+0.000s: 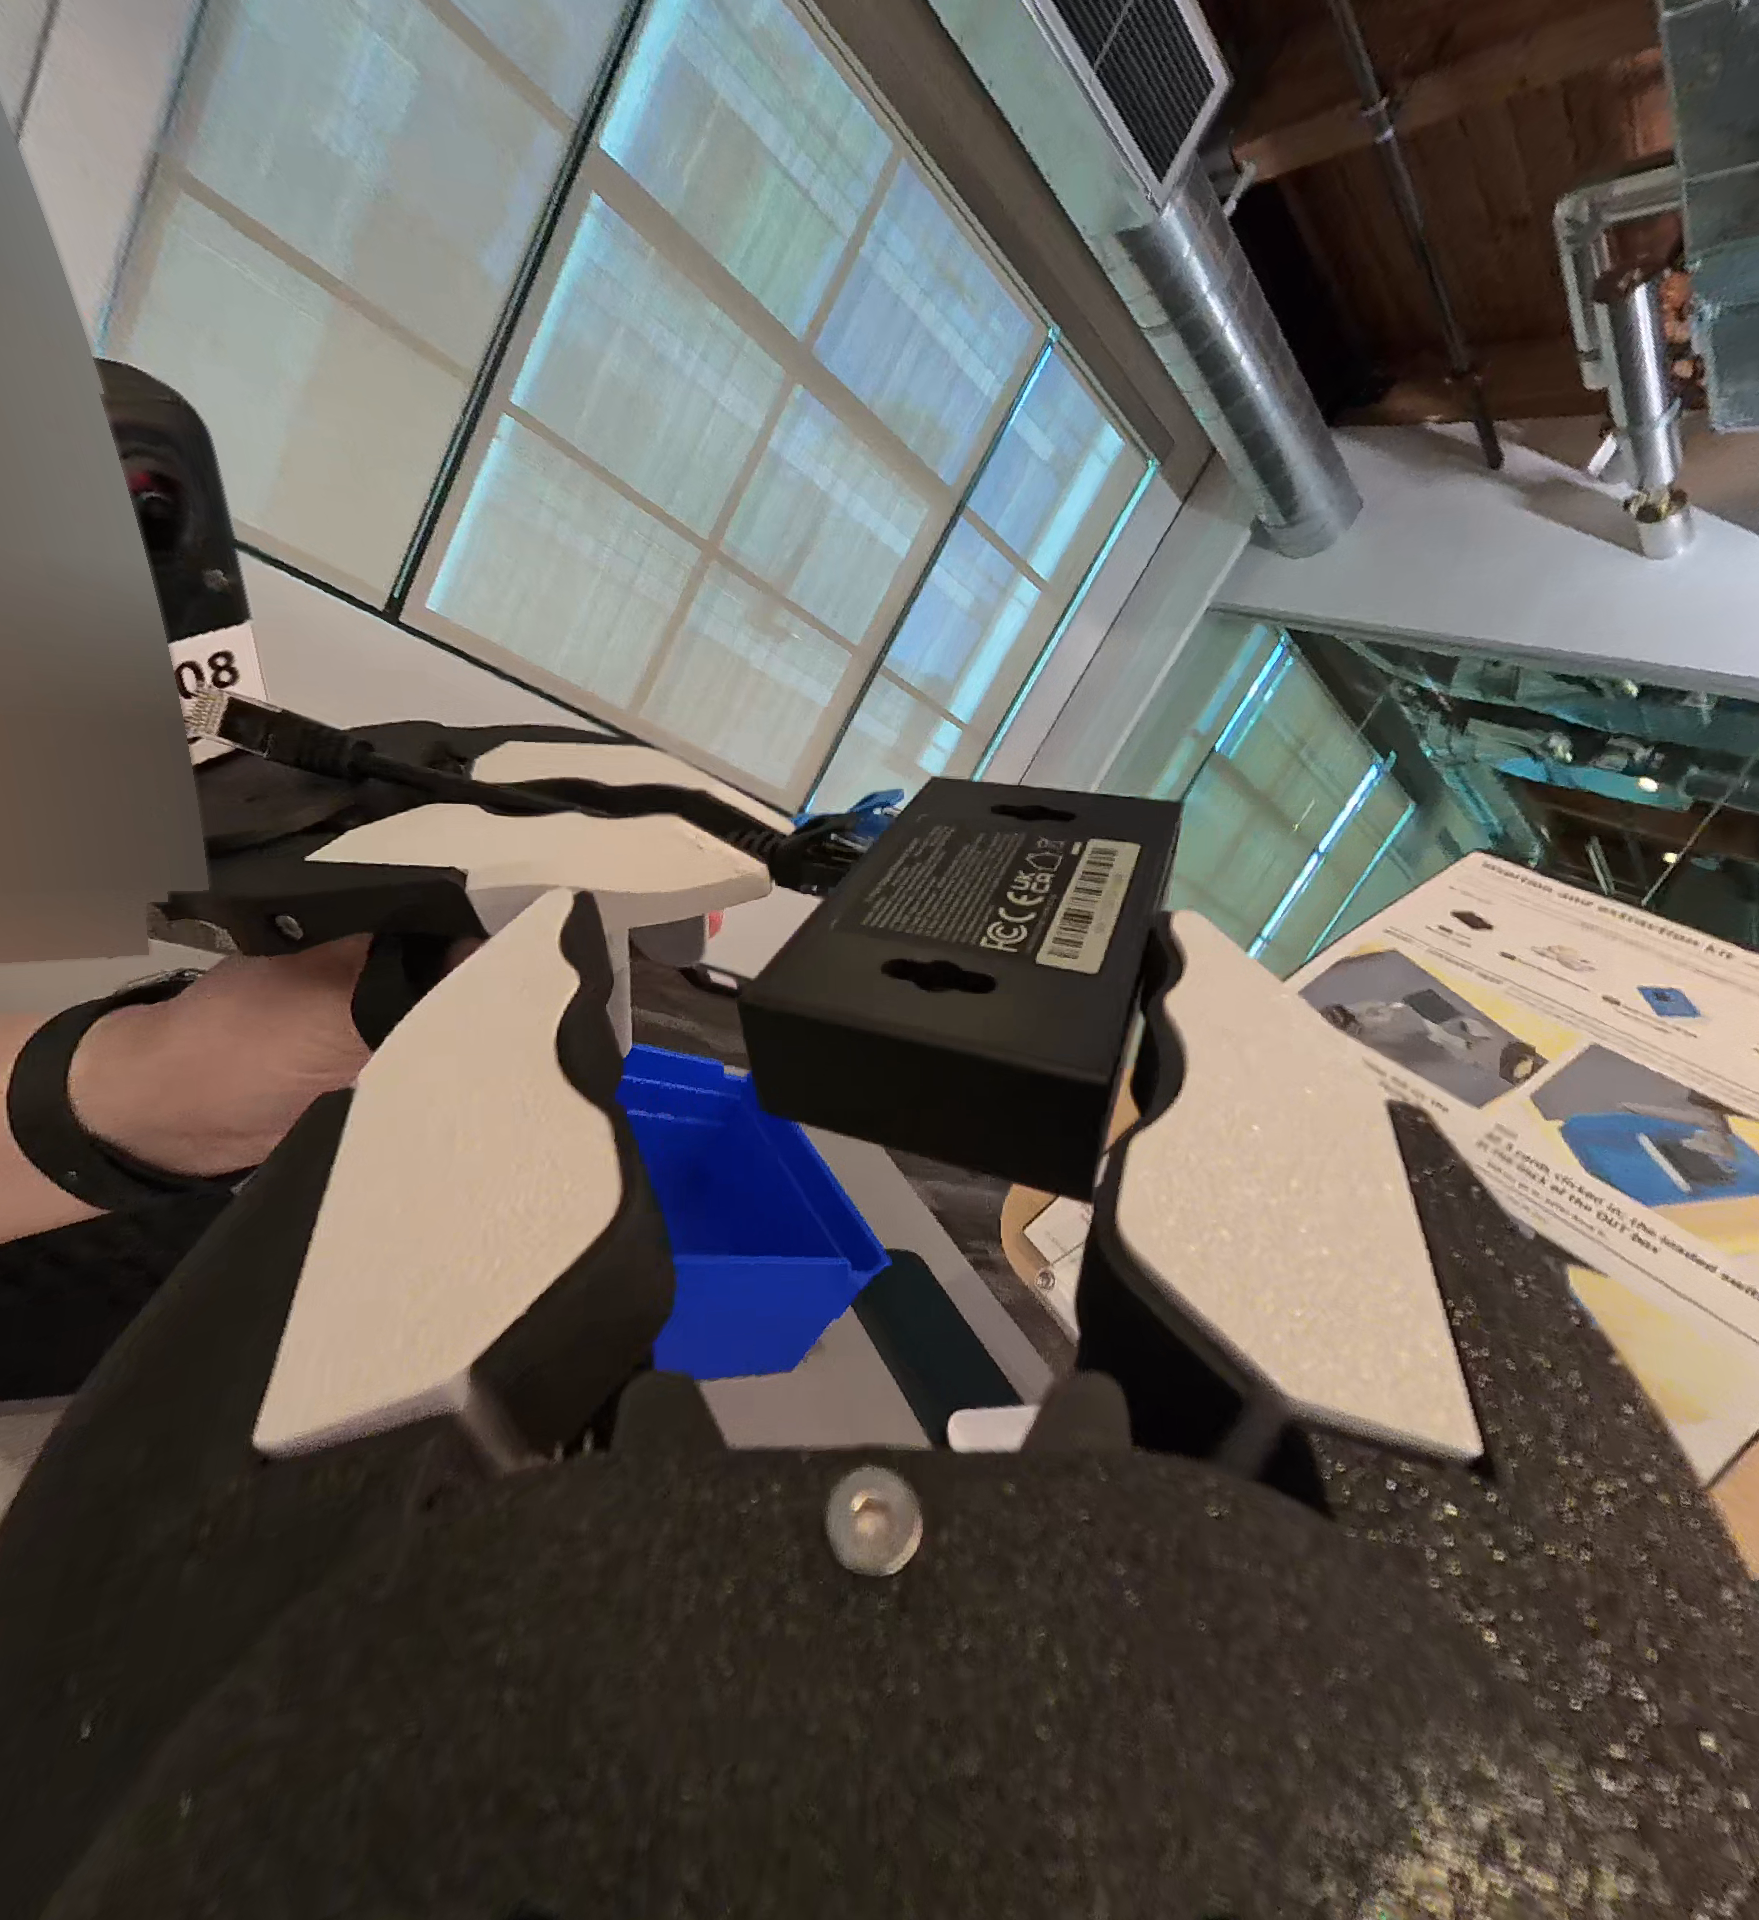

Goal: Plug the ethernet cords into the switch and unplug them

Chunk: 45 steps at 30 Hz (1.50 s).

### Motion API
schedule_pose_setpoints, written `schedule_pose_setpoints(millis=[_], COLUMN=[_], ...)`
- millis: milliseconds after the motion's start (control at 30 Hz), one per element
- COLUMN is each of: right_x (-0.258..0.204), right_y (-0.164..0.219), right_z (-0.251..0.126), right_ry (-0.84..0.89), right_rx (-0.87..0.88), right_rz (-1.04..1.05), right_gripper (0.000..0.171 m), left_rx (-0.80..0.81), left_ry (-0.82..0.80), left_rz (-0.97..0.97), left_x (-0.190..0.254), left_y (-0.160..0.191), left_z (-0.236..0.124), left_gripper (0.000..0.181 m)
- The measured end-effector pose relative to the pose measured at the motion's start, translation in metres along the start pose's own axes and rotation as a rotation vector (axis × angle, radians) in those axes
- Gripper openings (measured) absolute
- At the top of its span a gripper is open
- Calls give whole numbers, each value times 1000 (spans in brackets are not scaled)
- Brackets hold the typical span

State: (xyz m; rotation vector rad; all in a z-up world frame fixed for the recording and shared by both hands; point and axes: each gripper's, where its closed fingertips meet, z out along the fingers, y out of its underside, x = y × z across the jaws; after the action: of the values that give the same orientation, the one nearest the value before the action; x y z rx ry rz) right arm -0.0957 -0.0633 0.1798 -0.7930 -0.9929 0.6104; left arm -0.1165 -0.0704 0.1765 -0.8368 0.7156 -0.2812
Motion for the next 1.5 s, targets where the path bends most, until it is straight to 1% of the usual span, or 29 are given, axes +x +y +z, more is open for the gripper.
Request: schedule_pose_setpoints(millis=[133, 200, 400, 533, 667, 700, 767, 833, 900, 967, 1000, 1067, 1200, 1333, 1400, 1500], right_x=[-1, 0, -3, -1, 4, 4, 8, 9, 7, -2, -7, -11, -7, -5, -2, 3], right_y=[-3, -4, 0, -4, -6, -5, 1, 7, 19, 37, 40, 39, 41, 42, 45, 43], right_z=[1, 2, 2, -3, -3, -3, -3, -2, 1, 6, 9, 13, 17, 16, 13, 8], right_ry=[11, 11, -22, -13, 64, 72, 108, 128, 139, 98, 82, 73, 104, 95, 113, 140], right_rx=[38, 52, 3, -3, -12, -19, -53, -93, -188, -280, -271, -224, -187, -211, -249, -254], right_rz=[-34, -25, 38, 46, 4, -4, -8, -27, -62, -65, -39, 24, 138, 205, 205, 245], right_gripper=[101, 101, 103, 92, 81, 80, 74, 75, 73, 74, 77, 74, 71, 69, 68, 64], left_rx=[4, 4, 20, 32, 33, 33, 19, 22, 65, 71, 63, 63, 34, 39, 24, 12], left_ry=[4, 10, 10, 12, 2, -1, -3, -14, -20, -4, -7, -14, -27, -37, -40, -35], left_rz=[6, -3, 10, 56, 67, 68, 70, 73, 93, 158, 181, 222, 144, 151, 144, 131], left_x=[7, 7, 6, 9, 9, 9, 8, 8, 9, 17, 21, 26, 11, 8, 6, 7], left_y=[-1, 0, 1, -3, -5, -5, -4, -5, -12, -20, -22, -24, -19, -16, -11, -8], left_z=[1, 1, 0, -1, -2, -2, -1, -2, -3, -4, -3, -3, -3, -3, -2, 0], left_gripper=[10, 10, 10, 10, 11, 10, 10, 10, 10, 11, 11, 11, 11, 11, 11, 11])
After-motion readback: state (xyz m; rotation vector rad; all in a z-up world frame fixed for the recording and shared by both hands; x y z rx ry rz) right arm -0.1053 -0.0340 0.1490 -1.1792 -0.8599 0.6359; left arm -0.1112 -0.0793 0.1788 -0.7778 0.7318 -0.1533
